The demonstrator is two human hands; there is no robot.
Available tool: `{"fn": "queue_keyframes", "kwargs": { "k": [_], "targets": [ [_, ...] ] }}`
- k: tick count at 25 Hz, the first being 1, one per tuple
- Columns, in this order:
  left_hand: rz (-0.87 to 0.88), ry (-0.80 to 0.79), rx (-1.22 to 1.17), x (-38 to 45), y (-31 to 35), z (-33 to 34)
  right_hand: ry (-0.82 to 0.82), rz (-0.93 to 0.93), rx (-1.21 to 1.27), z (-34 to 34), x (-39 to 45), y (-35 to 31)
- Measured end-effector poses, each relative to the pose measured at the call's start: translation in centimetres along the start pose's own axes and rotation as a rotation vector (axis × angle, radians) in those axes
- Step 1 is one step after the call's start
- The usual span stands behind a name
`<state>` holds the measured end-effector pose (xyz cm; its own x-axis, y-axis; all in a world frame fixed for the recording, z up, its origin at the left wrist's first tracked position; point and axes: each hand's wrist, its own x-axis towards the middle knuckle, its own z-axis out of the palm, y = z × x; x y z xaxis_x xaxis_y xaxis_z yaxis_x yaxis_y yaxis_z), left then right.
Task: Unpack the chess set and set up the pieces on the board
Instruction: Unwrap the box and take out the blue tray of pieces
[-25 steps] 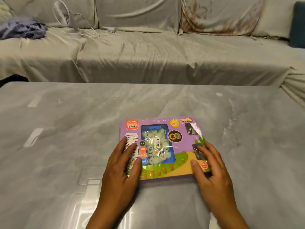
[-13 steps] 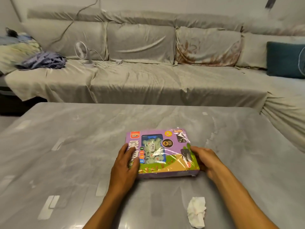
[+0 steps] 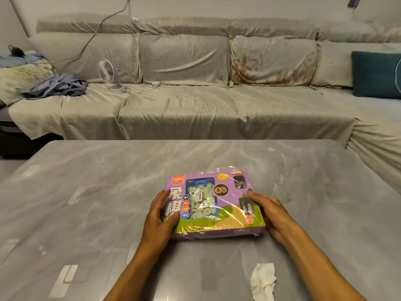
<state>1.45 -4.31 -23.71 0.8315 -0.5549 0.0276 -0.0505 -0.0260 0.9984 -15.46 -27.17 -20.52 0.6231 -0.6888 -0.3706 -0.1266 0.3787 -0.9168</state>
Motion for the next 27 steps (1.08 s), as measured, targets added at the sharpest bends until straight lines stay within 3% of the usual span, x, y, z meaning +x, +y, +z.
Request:
{"fn": "queue_keyframes", "kwargs": {
  "k": [3,6,11,19,25,27],
  "targets": [
    [-0.186,0.153,-0.390,0.2,0.8,-0.3,-0.058,0.026,0.115,0.0,0.0,-0.6],
    [-0.302,0.184,-0.511,0.4,1.2,0.0,-0.083,0.053,0.200,0.4,0.2,-0.9],
    [-0.262,0.100,-0.388,1.6,3.4,0.1,-0.126,0.115,0.253,0.6,0.3,-1.1],
    [-0.340,0.282,-0.255,2.4,3.4,0.3,-0.077,0.153,0.224,0.0,0.8,-1.4],
    [-0.272,0.447,-0.162,3.9,3.0,-2.5,0.010,0.096,0.265,-3.7,1.5,-2.1],
    [-0.271,0.399,-0.075,4.9,3.0,-4.1,0.039,0.083,0.281,-4.6,1.6,-2.1]
  ]
}}
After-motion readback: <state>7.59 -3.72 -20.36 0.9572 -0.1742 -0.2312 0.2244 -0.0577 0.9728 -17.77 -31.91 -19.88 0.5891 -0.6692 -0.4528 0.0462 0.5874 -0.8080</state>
